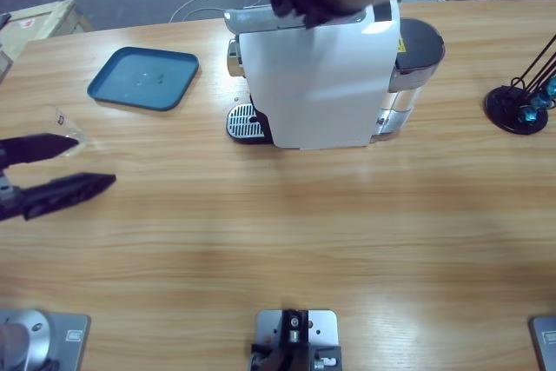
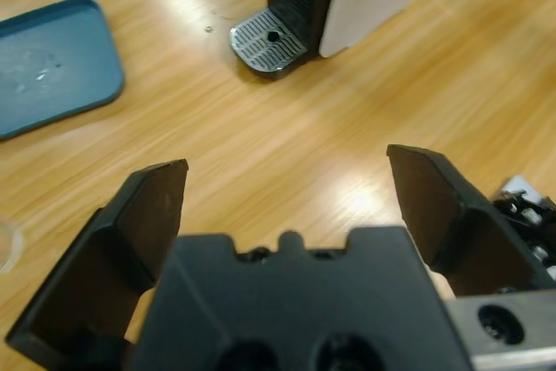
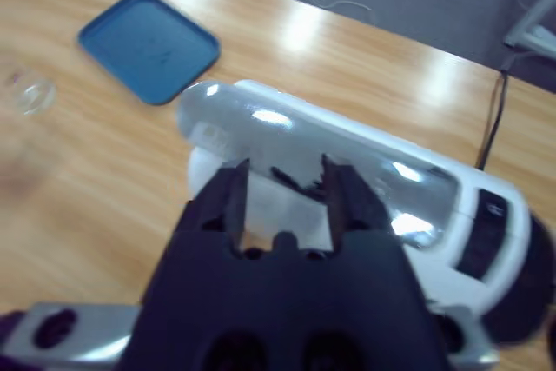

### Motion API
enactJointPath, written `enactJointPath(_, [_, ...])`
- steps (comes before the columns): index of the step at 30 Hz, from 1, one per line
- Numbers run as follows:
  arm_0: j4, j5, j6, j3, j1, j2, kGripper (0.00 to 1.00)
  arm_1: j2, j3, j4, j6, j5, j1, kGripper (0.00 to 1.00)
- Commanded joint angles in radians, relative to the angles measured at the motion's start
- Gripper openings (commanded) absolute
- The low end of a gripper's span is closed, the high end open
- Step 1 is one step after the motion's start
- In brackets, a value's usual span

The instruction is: Pour coffee

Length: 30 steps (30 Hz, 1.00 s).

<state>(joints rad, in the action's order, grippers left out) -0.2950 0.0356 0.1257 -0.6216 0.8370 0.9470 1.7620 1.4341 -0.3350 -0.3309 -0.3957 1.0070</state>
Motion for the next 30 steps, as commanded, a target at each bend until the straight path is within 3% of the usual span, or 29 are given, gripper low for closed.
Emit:
enactJointPath(1, [-0.093,0.243,0.115,-0.035,-0.159,-0.022,0.991,-0.388,-0.349,-0.032,0.105,0.162,0.012,1.000])
enactJointPath(7, [-0.122,0.295,0.112,-0.105,-0.419,0.125,0.991,-0.634,-0.658,-0.122,0.072,0.213,0.013,1.000])
enactJointPath(10, [-0.115,0.318,0.177,-0.107,-0.493,0.235,0.991,-0.717,-0.734,-0.162,0.051,0.213,0.013,1.000])
enactJointPath(13, [-0.088,0.368,0.258,-0.084,-0.501,0.303,0.991,-0.734,-0.748,-0.150,0.040,0.214,0.012,1.000])
enactJointPath(20, [0.254,0.385,0.254,0.116,-0.496,0.433,0.991,-0.699,-0.746,-0.148,0.031,0.224,0.013,1.000])
enactJointPath(23, [0.355,0.461,0.257,0.176,-0.496,0.492,0.991,-0.684,-0.745,-0.147,0.030,0.229,0.013,1.000])
enactJointPath(30, [0.539,0.569,0.259,0.229,-0.496,0.628,0.991,-0.652,-0.742,-0.145,0.024,0.241,0.013,1.000])
